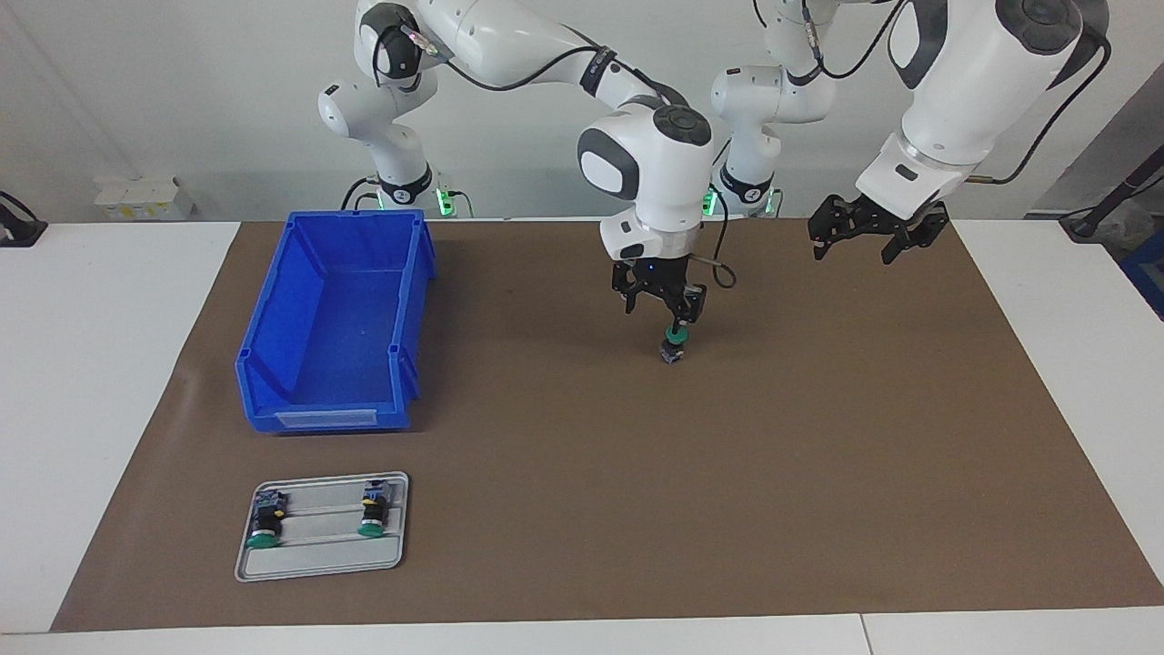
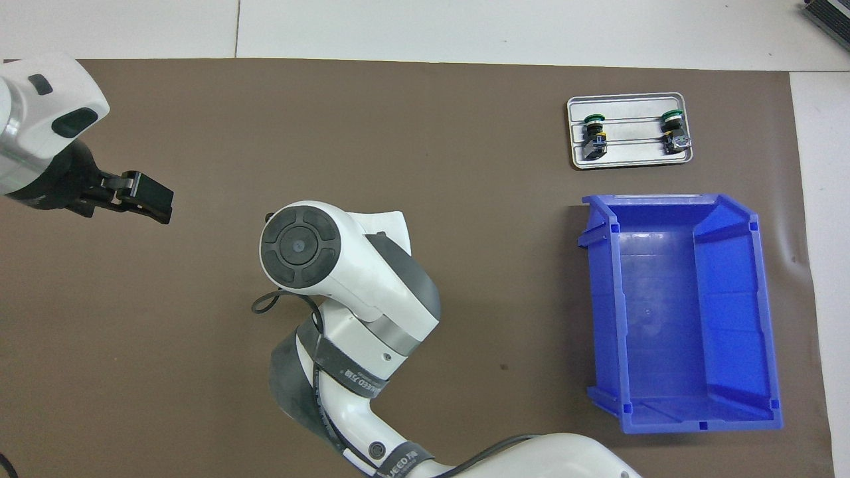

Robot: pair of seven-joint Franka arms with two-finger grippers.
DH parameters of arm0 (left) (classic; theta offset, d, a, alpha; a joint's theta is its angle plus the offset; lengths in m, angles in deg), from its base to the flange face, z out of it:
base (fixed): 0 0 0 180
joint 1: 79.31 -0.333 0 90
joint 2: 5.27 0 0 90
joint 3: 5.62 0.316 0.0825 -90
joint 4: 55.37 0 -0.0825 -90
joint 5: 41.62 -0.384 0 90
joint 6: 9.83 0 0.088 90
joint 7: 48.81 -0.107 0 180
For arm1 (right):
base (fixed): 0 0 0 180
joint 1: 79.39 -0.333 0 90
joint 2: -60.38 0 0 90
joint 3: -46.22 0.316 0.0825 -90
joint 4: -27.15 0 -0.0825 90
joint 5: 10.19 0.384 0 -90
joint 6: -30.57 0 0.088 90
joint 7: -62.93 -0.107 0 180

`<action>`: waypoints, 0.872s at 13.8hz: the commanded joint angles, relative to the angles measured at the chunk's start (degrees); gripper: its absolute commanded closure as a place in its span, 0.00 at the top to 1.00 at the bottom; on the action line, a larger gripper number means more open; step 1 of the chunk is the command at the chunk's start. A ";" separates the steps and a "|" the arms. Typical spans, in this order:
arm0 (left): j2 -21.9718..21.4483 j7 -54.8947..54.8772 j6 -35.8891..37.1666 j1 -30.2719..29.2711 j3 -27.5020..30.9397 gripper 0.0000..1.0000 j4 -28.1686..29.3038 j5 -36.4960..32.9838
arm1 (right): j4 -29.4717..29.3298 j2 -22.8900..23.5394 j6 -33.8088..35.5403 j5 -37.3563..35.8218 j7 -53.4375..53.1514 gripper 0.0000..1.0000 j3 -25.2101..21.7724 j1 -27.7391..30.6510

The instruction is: Place and press button with both arms

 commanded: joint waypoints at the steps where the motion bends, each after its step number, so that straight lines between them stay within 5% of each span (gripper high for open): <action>1: -2.59 0.90 1.94 -0.55 -0.59 1.00 -0.84 0.46 | -7.42 6.59 1.22 -1.46 -4.11 0.85 -0.65 -2.27; 5: -7.88 0.37 -2.09 -2.22 -0.59 1.00 9.96 0.46 | -6.63 7.04 0.61 -1.64 -7.53 0.82 -0.21 -3.33; 12: -9.56 1.86 -7.46 -3.54 -0.59 0.98 14.72 -3.29 | 2.23 4.68 -6.24 -1.73 -14.31 0.82 -0.21 -3.42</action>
